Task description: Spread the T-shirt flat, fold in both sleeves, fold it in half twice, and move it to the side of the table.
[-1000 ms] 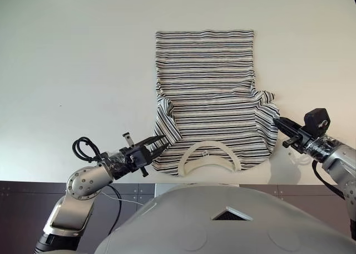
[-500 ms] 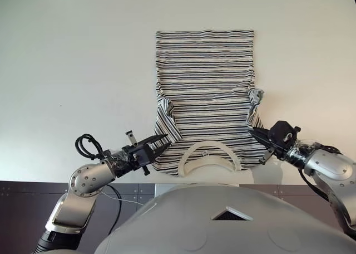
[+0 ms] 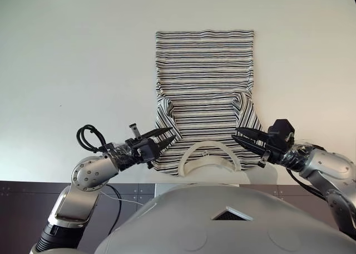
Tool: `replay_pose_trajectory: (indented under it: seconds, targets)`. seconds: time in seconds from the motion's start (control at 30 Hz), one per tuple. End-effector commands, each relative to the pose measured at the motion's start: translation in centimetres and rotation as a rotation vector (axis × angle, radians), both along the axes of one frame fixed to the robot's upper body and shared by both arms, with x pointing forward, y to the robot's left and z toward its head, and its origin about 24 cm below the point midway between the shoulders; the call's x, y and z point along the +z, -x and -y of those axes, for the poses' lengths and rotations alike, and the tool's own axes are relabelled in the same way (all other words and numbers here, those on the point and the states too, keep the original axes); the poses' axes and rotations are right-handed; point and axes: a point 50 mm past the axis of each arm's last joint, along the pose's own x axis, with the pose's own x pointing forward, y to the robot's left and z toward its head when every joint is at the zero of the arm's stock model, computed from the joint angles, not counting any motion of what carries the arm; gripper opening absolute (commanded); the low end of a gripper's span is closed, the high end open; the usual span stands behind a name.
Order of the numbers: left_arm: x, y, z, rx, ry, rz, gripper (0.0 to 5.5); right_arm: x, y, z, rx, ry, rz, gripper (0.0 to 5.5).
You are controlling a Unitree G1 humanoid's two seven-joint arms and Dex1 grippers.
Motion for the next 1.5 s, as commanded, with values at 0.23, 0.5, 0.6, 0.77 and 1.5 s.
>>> replay_pose_trajectory:
  seconds: [0.23,0.5,0.6,0.77,1.5]
  targets:
    - [0.8,1.7,-7.4,-0.092,-0.301,0.060,1.25,1.2,-1.0,8.6,-0.089,0.205,0.016,1.09]
    - [-1.5,5.4,-7.7,-0.459,-0.429,0.131,1.79,1.0,-1.4,8.8,-0.083,0.224,0.035,1.09]
    - [-2.2,4.8,-6.7,-0.466,-0.408,0.167,1.79,1.0,-1.7,8.5,-0.068,0.222,0.040,1.09]
    - [-3.2,4.0,-5.6,-0.457,-0.391,0.200,1.79,0.9,-2.1,7.7,-0.037,0.208,0.048,1.09]
    - [-5.2,5.3,-5.2,-0.392,-0.375,0.089,0.10,-0.2,-0.6,11.6,0.461,0.709,0.426,1.38]
